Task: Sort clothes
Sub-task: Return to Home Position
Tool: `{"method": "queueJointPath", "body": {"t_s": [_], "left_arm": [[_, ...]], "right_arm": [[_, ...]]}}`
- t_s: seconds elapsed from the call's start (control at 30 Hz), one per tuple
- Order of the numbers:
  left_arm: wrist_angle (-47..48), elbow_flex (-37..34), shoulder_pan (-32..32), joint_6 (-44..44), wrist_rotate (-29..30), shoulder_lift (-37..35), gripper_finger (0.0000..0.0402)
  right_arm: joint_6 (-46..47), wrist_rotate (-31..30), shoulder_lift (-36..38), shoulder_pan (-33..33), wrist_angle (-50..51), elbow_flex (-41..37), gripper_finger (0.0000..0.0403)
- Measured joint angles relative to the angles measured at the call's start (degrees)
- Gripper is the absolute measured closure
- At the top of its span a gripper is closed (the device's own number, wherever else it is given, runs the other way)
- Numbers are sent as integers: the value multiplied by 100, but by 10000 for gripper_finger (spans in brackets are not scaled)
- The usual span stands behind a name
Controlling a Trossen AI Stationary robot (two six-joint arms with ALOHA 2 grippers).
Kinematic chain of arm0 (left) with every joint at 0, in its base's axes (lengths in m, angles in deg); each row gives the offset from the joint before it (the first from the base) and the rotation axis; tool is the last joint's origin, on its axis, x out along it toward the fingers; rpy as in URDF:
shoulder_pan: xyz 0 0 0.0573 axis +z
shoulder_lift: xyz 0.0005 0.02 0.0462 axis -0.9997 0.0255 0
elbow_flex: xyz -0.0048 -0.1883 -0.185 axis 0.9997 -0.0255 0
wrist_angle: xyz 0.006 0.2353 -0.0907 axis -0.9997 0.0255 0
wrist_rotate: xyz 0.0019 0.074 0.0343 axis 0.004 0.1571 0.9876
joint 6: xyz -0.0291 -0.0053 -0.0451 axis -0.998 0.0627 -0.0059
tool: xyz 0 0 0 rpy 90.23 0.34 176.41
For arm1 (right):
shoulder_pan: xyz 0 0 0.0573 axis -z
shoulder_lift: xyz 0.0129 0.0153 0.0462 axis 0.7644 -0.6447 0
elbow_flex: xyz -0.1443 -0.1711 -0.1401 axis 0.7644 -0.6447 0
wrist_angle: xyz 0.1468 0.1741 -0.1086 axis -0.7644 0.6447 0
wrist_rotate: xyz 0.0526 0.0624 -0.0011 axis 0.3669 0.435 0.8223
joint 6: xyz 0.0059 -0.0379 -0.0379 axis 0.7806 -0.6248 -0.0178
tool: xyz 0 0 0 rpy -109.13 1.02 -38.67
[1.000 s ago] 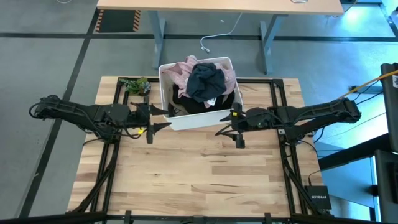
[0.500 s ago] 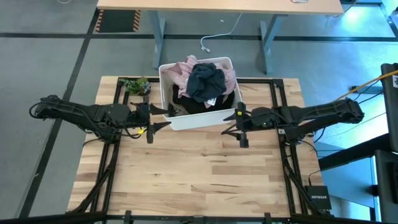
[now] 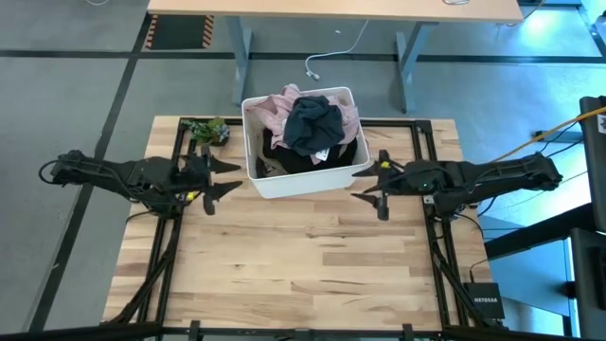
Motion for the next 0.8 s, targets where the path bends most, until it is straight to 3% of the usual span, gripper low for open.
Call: {"method": "queueJointPath", "body": {"t_s": [0.43,0.8], "left_arm": [[83,-757,0,-261,-5,-955,192],[63,-1220,0,-391,-6,-1644,192]], "right_arm": [[45,-196,709,0,28,-38,132],[513,-526,1849,0,-73,-1037,132]]}}
